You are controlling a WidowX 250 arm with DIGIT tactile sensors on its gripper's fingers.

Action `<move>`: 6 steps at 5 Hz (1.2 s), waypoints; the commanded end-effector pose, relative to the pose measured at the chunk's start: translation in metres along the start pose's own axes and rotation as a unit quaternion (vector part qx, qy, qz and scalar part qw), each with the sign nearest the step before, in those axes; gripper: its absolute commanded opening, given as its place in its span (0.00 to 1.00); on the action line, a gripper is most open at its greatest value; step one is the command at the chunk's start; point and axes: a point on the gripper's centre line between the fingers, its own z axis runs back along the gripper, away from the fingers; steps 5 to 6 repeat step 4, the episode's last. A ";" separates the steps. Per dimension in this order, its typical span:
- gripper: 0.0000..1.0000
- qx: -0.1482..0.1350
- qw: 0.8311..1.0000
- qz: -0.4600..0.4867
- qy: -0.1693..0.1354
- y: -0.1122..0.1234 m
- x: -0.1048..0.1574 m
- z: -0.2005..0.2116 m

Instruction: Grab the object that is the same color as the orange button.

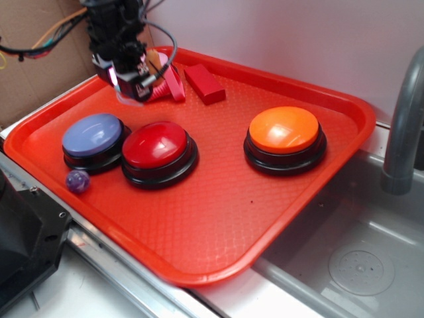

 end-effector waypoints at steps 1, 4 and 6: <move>0.11 0.000 0.999 -0.012 -0.049 -0.017 -0.016 0.065; 0.46 -0.002 1.000 0.005 -0.013 -0.024 -0.033 0.078; 0.46 -0.002 1.000 0.005 -0.013 -0.024 -0.033 0.078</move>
